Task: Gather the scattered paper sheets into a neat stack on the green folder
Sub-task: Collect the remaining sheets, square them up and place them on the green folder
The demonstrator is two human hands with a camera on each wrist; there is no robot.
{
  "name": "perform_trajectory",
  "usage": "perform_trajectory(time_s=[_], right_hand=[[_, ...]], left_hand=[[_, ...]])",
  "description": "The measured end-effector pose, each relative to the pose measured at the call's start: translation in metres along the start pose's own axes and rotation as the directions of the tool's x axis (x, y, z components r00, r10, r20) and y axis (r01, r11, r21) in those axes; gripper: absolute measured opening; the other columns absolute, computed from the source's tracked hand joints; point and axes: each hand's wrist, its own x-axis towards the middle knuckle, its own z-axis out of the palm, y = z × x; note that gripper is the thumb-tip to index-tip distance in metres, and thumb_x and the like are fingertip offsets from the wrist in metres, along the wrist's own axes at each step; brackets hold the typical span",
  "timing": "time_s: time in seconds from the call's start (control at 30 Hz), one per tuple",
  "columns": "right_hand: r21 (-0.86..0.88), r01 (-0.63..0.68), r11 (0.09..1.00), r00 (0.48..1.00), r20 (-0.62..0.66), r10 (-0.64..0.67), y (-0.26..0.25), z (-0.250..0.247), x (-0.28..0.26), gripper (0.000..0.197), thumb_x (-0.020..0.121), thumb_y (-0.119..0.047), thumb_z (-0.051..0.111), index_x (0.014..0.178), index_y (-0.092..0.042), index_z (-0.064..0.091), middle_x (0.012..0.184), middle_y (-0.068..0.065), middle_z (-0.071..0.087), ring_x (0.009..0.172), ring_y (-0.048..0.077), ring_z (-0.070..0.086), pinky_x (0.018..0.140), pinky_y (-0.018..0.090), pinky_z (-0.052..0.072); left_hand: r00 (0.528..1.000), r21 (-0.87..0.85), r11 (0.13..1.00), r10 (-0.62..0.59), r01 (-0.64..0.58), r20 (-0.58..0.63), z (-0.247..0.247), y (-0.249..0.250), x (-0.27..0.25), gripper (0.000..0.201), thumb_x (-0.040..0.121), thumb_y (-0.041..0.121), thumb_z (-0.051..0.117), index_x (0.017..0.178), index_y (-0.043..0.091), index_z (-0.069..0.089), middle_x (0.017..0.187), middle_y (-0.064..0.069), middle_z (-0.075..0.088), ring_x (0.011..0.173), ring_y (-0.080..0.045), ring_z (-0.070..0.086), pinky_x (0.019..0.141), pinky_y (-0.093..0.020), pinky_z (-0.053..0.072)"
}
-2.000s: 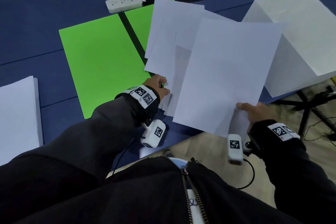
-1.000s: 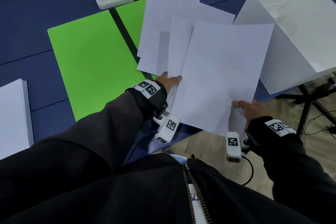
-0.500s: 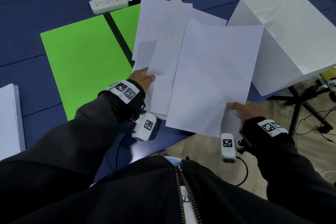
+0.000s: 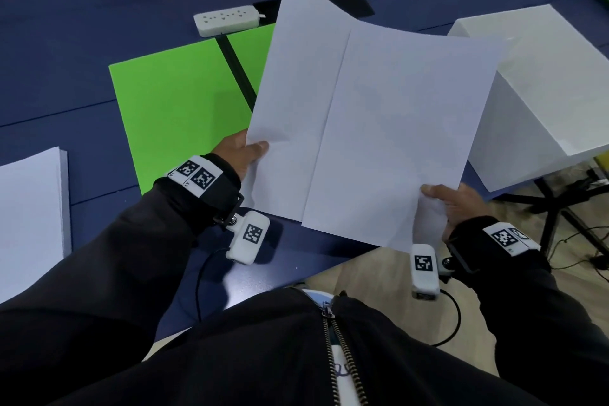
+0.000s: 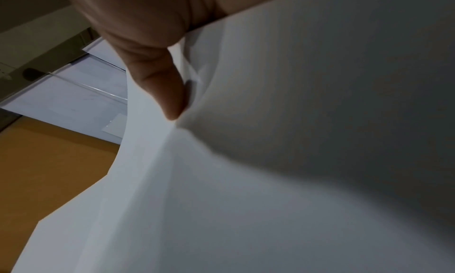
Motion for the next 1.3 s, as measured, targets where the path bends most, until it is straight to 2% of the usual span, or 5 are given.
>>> perform_trajectory(time_s=[0.17,0.33,0.63,0.9,1.3], right_hand=[[0.048,-0.02,0.999,0.997,0.072,0.017,-0.009,0.025,-0.009,0.014,0.083,0.003,0.056,0.09,-0.006,0.064,0.088,0.015,0.064,0.081,0.032,0.062,0.084,0.051,0.046],[0.077,-0.03,0.997,0.994,0.109,0.021,-0.008,0.035,-0.014,0.026,0.084,0.008,0.051,0.101,-0.008,0.063,0.101,0.015,0.064,0.093,0.034,0.061,0.089,0.054,0.045],[-0.081,0.045,0.996,0.999,0.015,-0.044,-0.004,0.016,-0.024,0.027,0.084,0.01,0.051,0.098,-0.01,0.062,0.097,0.011,0.065,0.093,0.033,0.059,0.089,0.045,0.045],[0.02,0.174,0.985,0.963,-0.211,-0.166,-0.019,-0.033,-0.034,0.023,0.085,0.007,0.052,0.084,-0.014,0.062,0.062,-0.008,0.069,0.053,0.01,0.064,0.055,0.021,0.053],[-0.05,0.062,0.997,0.945,-0.319,-0.075,0.005,-0.089,-0.035,0.023,0.064,-0.007,0.067,0.077,-0.025,0.071,0.102,0.007,0.069,0.106,0.032,0.061,0.101,0.053,0.043]], left_hand=[[0.997,-0.071,0.997,-0.007,0.013,0.082,0.005,-0.009,-0.009,0.04,0.093,-0.007,0.045,0.132,0.001,0.045,0.123,-0.001,0.053,0.085,0.014,0.061,0.084,-0.002,0.044],[0.988,-0.095,0.991,-0.078,0.091,0.131,0.018,-0.013,-0.018,0.056,0.08,0.003,0.061,0.133,-0.005,0.044,0.13,-0.018,0.052,0.115,-0.018,0.049,0.109,-0.036,0.035],[0.961,0.025,0.991,-0.133,0.131,0.24,0.024,-0.029,-0.017,0.04,0.092,-0.005,0.048,0.131,0.001,0.048,0.122,-0.01,0.057,0.111,-0.02,0.053,0.107,-0.033,0.037],[0.974,0.088,0.987,-0.146,0.132,0.174,0.024,-0.022,0.001,0.024,0.095,0.0,0.042,0.101,0.012,0.061,0.08,-0.006,0.059,0.048,-0.003,0.056,0.044,-0.013,0.041],[0.988,0.662,0.75,-0.082,-0.024,0.128,0.044,-0.026,0.031,0.052,0.084,0.031,0.066,0.13,0.014,0.049,0.122,-0.01,0.051,0.101,-0.022,0.054,0.094,-0.031,0.042]])
